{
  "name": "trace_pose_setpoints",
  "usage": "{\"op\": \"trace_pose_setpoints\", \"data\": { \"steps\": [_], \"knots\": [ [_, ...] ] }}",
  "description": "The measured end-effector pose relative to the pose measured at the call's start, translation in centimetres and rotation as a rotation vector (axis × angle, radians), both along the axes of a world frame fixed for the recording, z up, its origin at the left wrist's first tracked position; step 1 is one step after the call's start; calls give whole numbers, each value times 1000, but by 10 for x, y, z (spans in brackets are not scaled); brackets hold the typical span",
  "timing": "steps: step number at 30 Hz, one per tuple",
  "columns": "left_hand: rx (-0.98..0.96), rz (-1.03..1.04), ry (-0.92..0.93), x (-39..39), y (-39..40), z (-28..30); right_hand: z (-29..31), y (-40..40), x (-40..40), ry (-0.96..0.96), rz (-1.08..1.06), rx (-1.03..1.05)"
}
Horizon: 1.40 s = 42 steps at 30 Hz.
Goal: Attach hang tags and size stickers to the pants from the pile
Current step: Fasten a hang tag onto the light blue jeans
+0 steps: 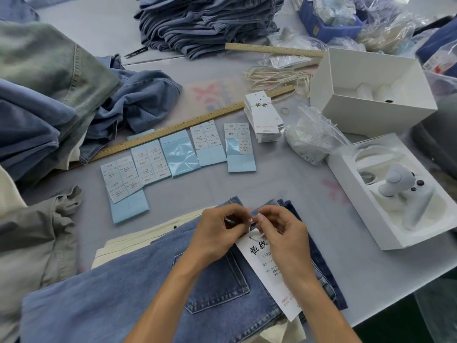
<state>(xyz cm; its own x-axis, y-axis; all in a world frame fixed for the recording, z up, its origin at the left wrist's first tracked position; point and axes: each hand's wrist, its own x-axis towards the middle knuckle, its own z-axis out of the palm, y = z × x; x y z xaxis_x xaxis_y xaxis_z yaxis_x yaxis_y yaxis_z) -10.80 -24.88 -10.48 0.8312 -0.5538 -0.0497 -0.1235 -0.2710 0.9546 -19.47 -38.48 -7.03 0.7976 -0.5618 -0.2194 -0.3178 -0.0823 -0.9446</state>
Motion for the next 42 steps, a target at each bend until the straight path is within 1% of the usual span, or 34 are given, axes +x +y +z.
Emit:
{"op": "trace_pose_setpoints", "data": {
  "steps": [4, 10, 13, 16, 19, 22, 24, 26, 29, 31, 36, 39, 42],
  "knots": [
    [-30, 26, -48, 3, 0, 4, 1, 3, 2, -15, 83, 39],
    [-71, 69, -7, 3, -3, 5, 1, 8, 4, -21, 111, -40],
    [-109, 102, 42, 0, -5, 5, 0, 10, 5, -38, 49, 25],
    [-81, 152, 14, -2, -8, 4, -2, 10, 8, -46, -61, 109],
    [-131, 115, 160, -1, -9, 0, -2, 8, 10, -63, -85, 197],
    [-147, 8, 230, 3, -6, -1, -1, 6, 12, -96, -85, 267],
    [-166, -29, 259, 3, -7, 1, 0, 6, 11, -113, -87, 259],
    [-172, -12, 262, 4, -8, 1, 0, 4, 10, -108, -84, 245],
    [-144, 10, 181, 4, -8, 0, 1, -3, 8, -98, -70, 229],
    [-139, 31, 166, 3, -7, -2, 0, -6, 6, -83, -63, 233],
    [-99, 49, 208, 2, -6, -8, -6, -6, 2, -53, -63, 213],
    [-152, 52, 237, 3, -5, -6, -7, -6, 0, -43, -1, 174],
    [-179, 52, 209, 2, -3, -5, -9, -3, -2, -33, 46, 97]
  ]
}}
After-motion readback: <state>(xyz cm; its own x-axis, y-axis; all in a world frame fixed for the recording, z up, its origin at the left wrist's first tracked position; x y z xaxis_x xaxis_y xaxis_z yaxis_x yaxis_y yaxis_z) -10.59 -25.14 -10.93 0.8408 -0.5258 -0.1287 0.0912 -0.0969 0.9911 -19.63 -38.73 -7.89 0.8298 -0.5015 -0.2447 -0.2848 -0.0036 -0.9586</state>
